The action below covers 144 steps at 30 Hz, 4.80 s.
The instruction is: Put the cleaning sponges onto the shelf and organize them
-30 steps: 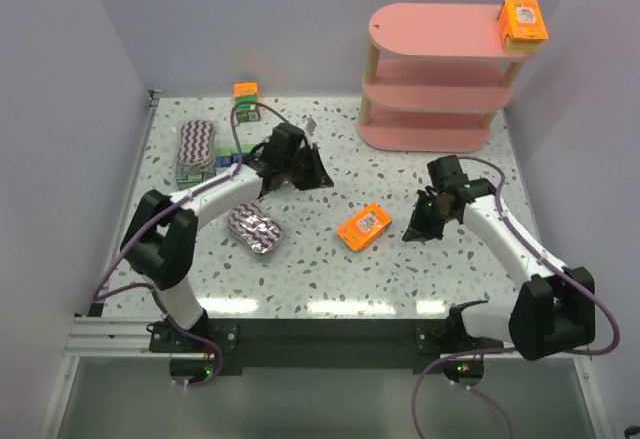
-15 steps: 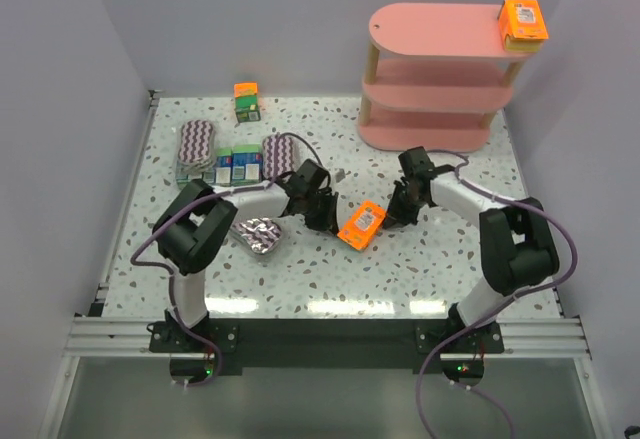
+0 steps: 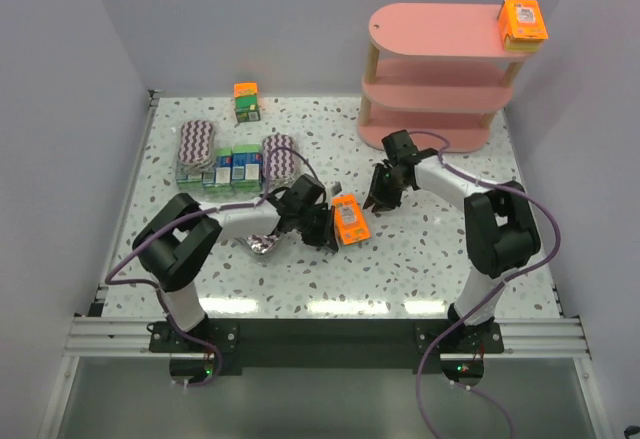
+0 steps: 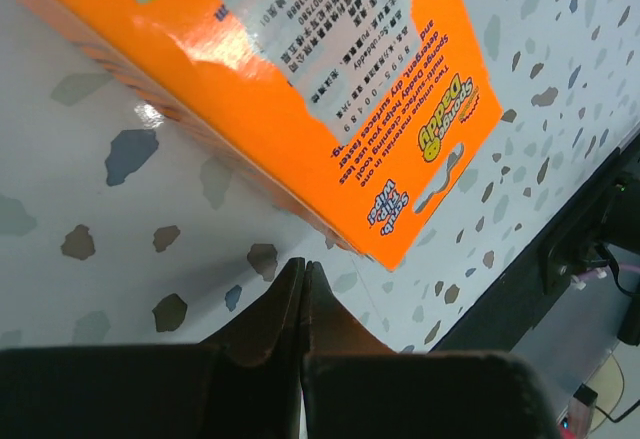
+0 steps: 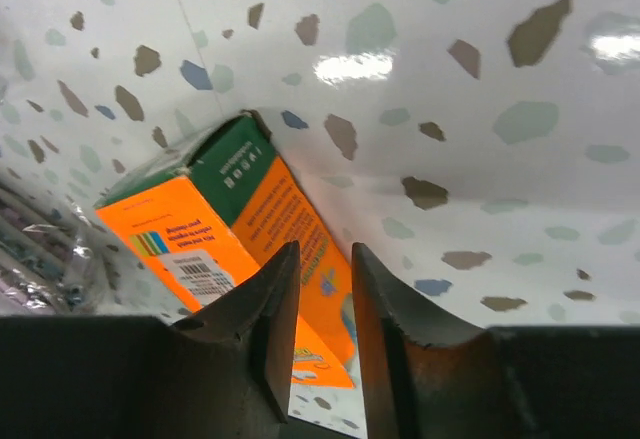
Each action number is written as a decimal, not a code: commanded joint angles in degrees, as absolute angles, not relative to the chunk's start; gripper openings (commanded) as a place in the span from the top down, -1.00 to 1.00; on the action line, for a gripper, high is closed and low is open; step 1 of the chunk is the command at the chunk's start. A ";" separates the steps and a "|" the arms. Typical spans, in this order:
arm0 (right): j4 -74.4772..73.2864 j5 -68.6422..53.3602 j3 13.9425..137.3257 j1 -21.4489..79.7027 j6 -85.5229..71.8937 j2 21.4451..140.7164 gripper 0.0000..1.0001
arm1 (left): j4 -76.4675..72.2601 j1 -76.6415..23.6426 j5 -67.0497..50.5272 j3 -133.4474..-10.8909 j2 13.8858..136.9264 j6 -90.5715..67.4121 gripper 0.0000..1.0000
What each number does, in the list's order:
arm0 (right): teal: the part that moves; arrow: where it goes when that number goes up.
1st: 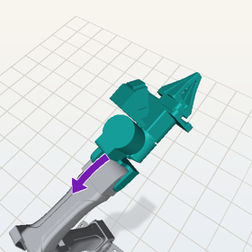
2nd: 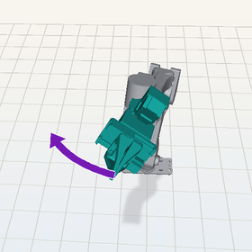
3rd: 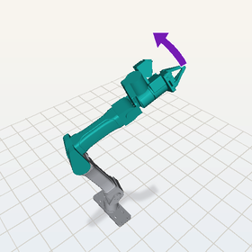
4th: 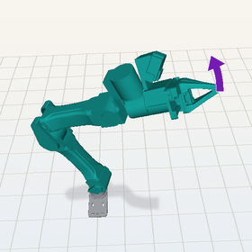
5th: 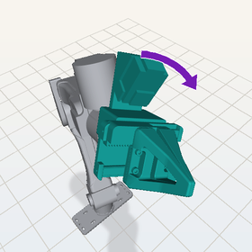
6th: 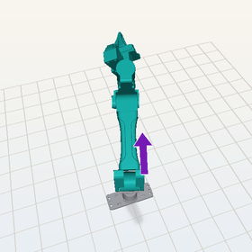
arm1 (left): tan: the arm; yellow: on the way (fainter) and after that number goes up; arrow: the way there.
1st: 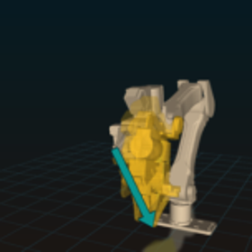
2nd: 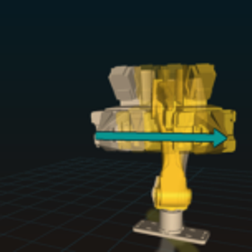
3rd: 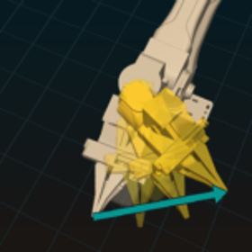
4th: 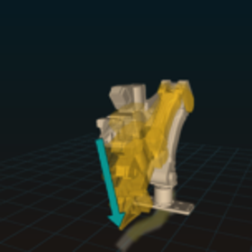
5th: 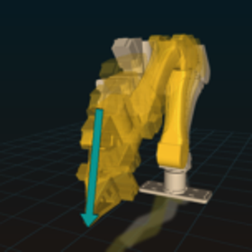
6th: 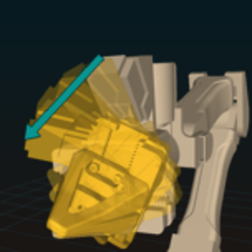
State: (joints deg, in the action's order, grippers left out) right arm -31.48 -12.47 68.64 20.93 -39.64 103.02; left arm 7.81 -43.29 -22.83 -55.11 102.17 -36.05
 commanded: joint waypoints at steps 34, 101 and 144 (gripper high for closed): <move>24.25 -36.12 26.54 18.63 -73.74 88.24 0.14 | 11.95 -36.04 -10.55 -42.45 76.73 -44.47 0.91; -9.22 -40.43 107.93 -17.49 -83.50 102.04 0.89 | 17.75 -32.70 -10.20 -47.02 67.06 -44.21 0.88; -56.60 -29.01 61.00 2.55 -37.36 50.81 -0.72 | 32.54 -3.34 -0.44 -130.61 129.54 -26.63 -1.00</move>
